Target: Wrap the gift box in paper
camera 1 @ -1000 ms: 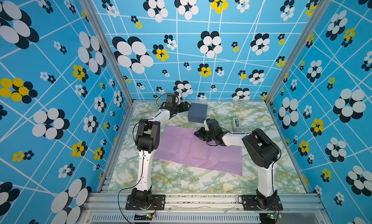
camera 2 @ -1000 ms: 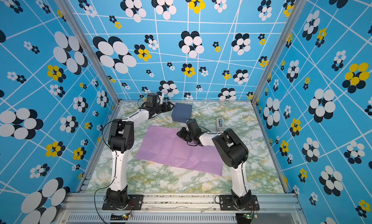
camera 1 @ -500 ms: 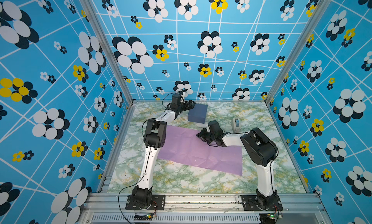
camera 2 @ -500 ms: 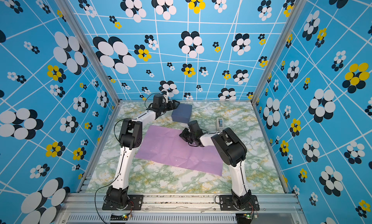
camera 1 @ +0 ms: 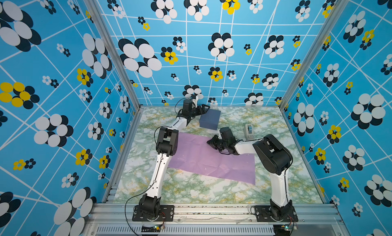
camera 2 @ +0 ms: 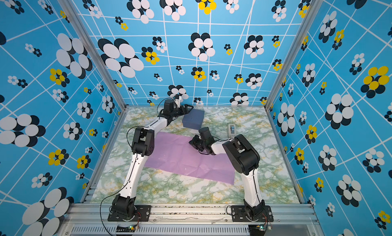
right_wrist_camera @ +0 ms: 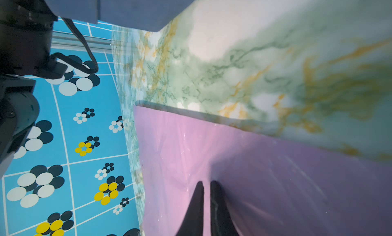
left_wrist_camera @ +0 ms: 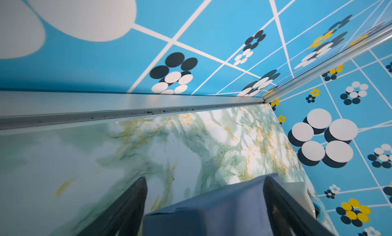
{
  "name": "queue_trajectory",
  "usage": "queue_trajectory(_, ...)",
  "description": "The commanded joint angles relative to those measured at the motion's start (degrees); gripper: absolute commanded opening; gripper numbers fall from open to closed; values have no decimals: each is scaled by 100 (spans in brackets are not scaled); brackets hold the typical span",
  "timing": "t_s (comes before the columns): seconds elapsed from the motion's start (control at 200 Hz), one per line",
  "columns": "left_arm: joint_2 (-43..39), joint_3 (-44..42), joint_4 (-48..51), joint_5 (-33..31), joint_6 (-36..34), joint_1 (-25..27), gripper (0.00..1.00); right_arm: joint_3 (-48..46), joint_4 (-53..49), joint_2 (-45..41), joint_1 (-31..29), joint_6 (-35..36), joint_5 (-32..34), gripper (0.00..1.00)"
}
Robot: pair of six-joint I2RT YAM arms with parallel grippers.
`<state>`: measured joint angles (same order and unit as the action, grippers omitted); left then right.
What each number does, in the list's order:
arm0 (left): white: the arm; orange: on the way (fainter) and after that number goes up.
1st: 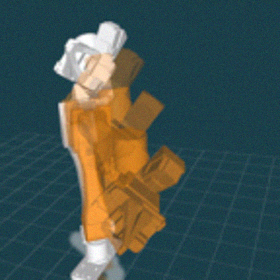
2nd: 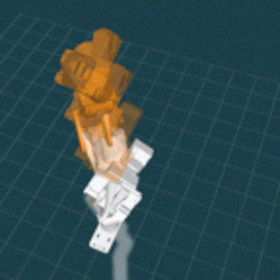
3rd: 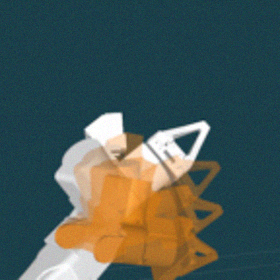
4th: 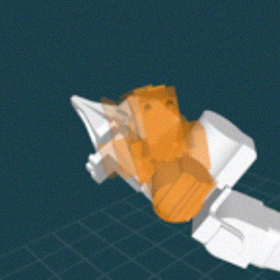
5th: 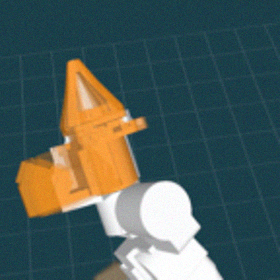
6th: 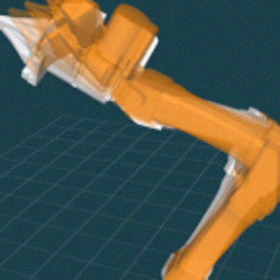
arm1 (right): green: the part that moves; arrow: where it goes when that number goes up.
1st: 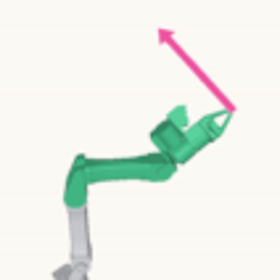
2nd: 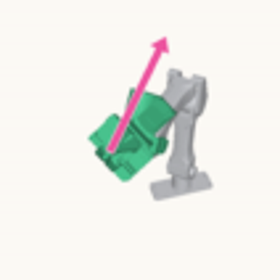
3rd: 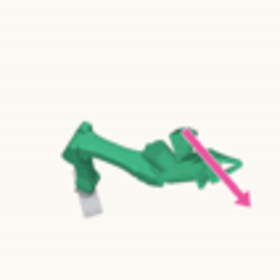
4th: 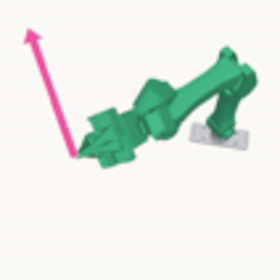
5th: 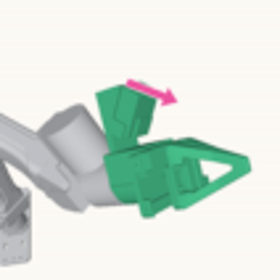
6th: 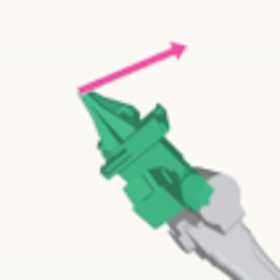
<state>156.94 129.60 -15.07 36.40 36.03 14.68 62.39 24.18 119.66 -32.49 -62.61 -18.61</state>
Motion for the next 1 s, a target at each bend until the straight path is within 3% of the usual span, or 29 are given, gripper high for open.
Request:
queue_trajectory(0.0,55,142,-219,743,-31,29,82,-153,-581,148,54,86,95,12)
queue_trajectory(0.115,-250,-291,-285,979,-262,40,74,-158,-600,128,50,133,106,12)
queue_trajectory(0.325,-697,-865,-108,1360,-827,80,70,-264,-494,77,69,229,116,13)
queue_trajectory(0.46,-974,-1271,-186,1518,-1061,134,69,-482,-131,-186,121,255,121,27)
queue_trajectory(0.525,-1143,-1461,-227,1396,-1115,154,72,-610,-33,-430,170,289,100,36)
queue_trajectory(0.65,-1263,-1466,103,746,-1203,143,84,-882,-211,-1033,230,474,43,37)
queue_trajectory(0.77,-1112,-1195,418,299,-1157,141,88,-1092,-693,-1426,350,628,15,37)
queue_trajectory(0.995,-515,-531,155,476,-681,182,94,-1299,-1145,-1458,659,629,-54,24)
